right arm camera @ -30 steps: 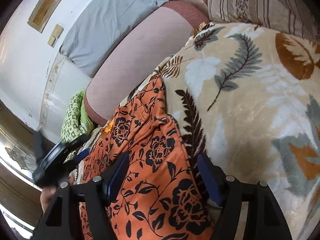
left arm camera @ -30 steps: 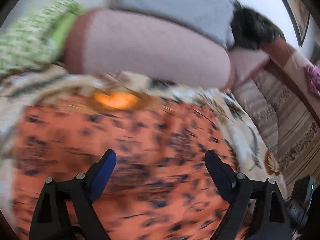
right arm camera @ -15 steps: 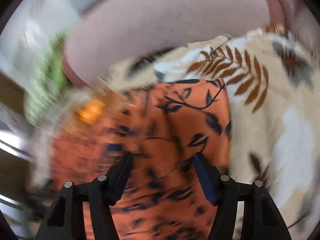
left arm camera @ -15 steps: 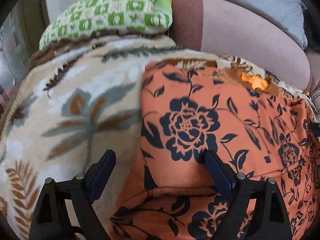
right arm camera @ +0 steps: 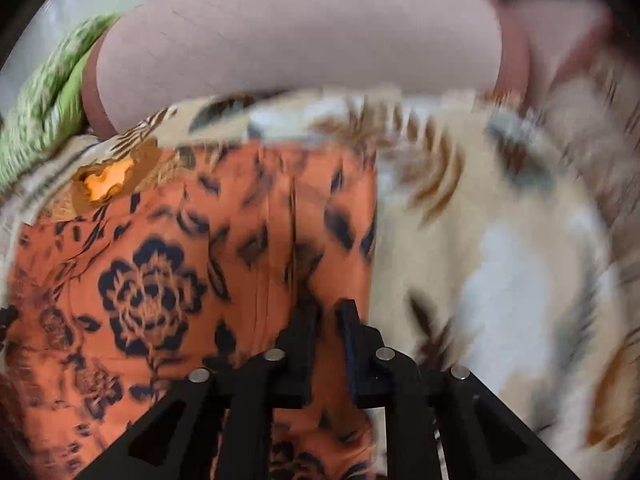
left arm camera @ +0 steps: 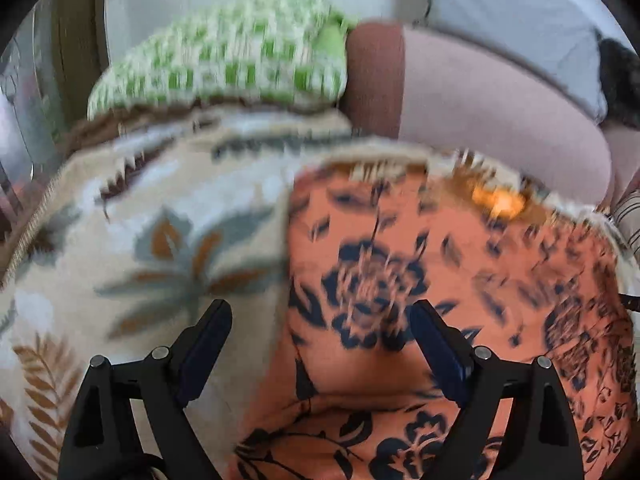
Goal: Fold small clothes
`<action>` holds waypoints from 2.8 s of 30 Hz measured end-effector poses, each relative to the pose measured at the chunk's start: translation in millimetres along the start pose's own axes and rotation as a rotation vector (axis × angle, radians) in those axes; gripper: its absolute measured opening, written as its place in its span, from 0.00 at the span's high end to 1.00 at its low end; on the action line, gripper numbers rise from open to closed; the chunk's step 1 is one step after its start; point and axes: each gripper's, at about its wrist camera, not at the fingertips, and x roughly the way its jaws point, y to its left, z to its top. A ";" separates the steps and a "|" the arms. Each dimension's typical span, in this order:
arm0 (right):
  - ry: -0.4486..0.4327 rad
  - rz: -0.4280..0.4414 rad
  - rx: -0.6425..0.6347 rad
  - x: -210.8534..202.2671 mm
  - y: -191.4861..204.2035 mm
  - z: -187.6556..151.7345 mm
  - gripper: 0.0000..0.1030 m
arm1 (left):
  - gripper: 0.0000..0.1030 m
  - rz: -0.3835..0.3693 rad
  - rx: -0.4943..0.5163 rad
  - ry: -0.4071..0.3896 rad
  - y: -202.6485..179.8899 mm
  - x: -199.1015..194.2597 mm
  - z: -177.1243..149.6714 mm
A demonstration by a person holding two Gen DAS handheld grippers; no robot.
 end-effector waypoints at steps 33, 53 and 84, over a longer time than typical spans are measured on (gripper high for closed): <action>-0.110 0.088 0.121 -12.1 -15.4 32.4 0.29 | 0.60 -0.043 -0.160 0.029 52.4 33.2 63.5; -0.071 0.383 0.115 -137.5 -41.8 -81.8 0.27 | 0.21 -0.119 -0.070 0.081 67.2 -110.9 -50.6; 0.173 0.358 0.408 -163.2 -124.9 -309.0 0.87 | 0.88 -0.152 -0.284 0.266 114.1 -195.3 -205.9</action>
